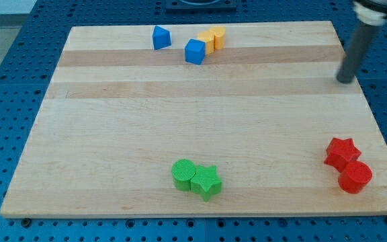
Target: Move the red star towards the center
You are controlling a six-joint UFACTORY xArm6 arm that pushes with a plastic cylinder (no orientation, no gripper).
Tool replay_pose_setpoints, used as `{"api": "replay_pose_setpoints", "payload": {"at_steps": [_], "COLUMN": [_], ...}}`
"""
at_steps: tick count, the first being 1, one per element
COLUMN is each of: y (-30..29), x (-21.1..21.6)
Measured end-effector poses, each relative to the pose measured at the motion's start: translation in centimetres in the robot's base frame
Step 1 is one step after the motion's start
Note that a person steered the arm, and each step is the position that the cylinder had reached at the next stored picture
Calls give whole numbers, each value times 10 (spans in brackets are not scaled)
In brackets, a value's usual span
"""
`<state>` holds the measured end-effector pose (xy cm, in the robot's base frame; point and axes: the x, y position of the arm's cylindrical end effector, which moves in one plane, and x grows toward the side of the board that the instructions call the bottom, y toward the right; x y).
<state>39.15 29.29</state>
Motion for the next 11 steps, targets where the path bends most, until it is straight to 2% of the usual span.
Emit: {"api": "replay_pose_setpoints", "payload": {"at_steps": [1,2,3,4,6,8,10,11], "y": [45,53,52,52,-35,-76,-140,-147], "x": [64,84,150,188,186,142,121,95]}}
